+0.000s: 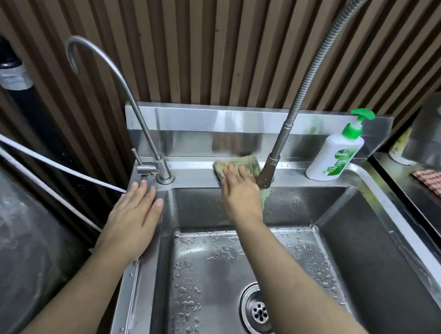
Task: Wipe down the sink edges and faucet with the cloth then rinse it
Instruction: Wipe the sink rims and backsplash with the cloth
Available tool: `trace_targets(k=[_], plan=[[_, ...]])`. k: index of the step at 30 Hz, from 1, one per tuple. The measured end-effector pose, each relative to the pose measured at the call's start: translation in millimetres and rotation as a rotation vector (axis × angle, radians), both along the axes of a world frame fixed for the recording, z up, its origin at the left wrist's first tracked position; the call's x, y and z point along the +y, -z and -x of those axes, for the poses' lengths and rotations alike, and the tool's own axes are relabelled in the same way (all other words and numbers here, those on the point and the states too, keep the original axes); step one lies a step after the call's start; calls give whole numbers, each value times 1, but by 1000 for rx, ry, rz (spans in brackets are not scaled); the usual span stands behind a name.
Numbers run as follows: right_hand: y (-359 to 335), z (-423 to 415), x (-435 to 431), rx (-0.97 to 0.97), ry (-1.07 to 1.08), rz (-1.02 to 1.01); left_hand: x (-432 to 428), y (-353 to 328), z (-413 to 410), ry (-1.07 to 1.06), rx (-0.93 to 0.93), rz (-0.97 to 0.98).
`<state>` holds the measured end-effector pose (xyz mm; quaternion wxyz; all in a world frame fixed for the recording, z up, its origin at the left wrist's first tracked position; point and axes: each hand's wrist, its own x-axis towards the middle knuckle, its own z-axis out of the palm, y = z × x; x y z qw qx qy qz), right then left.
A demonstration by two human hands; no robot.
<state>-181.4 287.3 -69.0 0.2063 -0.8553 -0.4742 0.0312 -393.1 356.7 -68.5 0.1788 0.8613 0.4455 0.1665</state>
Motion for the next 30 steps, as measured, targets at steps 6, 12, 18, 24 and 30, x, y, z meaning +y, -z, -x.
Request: trace_targets(k=[6, 12, 18, 24, 30], plan=[[-51, 35, 10, 850, 451, -930, -2, -3, 2, 7, -16, -8], [-59, -5, 75, -239, -438, -329, -4, -7, 0, -2, -52, -10], [-65, -2, 118, -942, -799, -127, -3, -10, 0, 6, -25, -38], [-72, 1, 123, -1245, -978, 108, -2, -10, 0, 5, -7, -40], [-58, -14, 99, -1176, -860, 89, -3, -11, 0, -7, -14, -28]])
